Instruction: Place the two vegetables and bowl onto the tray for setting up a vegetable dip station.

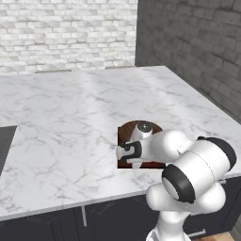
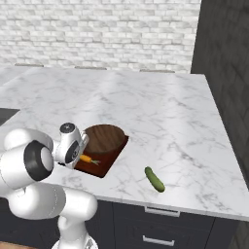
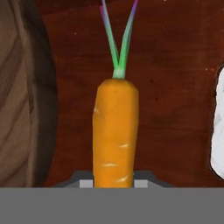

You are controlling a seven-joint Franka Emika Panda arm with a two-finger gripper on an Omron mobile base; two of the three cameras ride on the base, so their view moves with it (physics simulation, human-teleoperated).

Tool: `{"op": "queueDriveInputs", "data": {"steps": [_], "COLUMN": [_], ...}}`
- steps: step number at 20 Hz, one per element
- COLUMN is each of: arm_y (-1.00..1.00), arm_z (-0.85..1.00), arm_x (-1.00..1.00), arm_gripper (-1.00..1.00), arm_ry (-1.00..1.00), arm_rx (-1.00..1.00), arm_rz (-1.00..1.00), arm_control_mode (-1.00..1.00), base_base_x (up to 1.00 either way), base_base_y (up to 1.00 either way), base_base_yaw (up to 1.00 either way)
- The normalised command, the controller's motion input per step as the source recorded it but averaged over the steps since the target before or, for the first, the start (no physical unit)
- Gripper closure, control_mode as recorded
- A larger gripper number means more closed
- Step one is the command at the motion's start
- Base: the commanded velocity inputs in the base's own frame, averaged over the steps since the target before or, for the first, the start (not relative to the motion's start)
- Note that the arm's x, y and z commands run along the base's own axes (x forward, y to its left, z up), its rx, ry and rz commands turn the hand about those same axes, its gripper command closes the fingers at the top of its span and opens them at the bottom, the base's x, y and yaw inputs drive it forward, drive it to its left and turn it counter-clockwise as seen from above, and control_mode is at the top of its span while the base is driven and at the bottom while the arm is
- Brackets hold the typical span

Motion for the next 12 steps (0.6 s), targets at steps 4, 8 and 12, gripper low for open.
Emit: {"op": "queueDriveInputs", "data": {"steps": [4, 8, 12], "arm_y": [0.00, -0.02, -0.04], "arm_z": [-0.06, -0.04, -0.04], "arm_x": [0.02, 0.00, 0.00], "arm_gripper": [-1.00, -1.00, -1.00], "arm_ry": [0.00, -0.01, -0.01], "arm_rx": [0.00, 0.00, 0.00], "arm_rz": [0.00, 0.00, 0.00], "arm_control_mode": [-1.00, -1.00, -1.00], "base_base_x": [0.00, 0.00, 0.00], "base_base_y": [0.00, 0.00, 0.00], "base_base_yaw": [0.00, 0.00, 0.00]}}
